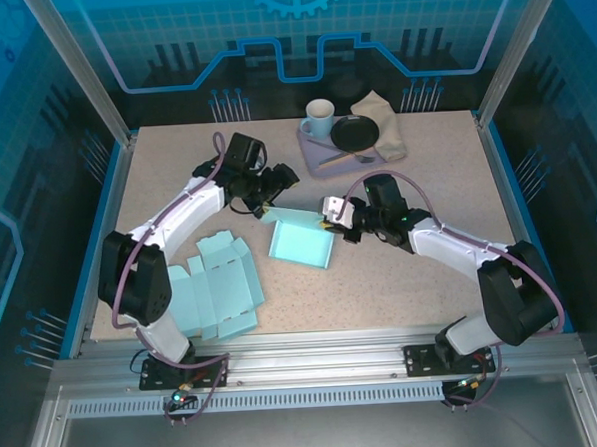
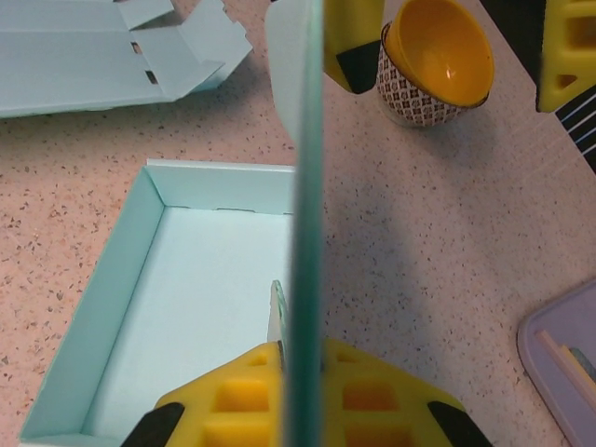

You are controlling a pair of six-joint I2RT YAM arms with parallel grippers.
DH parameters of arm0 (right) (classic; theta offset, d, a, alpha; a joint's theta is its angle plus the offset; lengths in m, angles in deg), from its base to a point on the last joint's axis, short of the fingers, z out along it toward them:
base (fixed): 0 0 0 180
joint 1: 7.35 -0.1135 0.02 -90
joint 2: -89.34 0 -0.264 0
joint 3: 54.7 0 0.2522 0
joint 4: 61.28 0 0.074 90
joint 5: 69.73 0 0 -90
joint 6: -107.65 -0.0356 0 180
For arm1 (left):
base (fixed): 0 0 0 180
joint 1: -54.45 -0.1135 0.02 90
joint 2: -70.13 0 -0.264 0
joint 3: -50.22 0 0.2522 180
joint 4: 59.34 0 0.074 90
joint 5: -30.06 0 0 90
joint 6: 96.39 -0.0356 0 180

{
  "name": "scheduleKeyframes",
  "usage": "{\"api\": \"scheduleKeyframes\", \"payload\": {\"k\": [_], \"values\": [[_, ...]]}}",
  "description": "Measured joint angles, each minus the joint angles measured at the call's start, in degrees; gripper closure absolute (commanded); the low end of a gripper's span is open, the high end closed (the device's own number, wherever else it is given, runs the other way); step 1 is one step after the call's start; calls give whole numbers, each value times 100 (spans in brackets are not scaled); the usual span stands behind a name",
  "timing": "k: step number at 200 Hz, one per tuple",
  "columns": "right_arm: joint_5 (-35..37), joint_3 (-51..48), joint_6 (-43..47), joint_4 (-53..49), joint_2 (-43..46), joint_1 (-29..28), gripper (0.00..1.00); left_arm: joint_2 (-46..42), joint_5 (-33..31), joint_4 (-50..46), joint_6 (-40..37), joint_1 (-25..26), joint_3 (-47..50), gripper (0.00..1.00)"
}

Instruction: Fold the paper box

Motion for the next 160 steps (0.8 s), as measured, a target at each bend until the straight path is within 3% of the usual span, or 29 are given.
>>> {"api": "scheduleKeyframes", "payload": {"k": [67, 96, 160], "values": [[409, 0, -76, 55, -83, -234, 100, 0, -706, -98, 885, 90, 55, 11], [402, -2, -76, 166, -68, -256, 100, 4, -1165, -914, 420, 232, -645, 10], [238, -76, -76, 72, 61, -61, 100, -9, -852, -1051, -352, 33, -446, 10]]}}
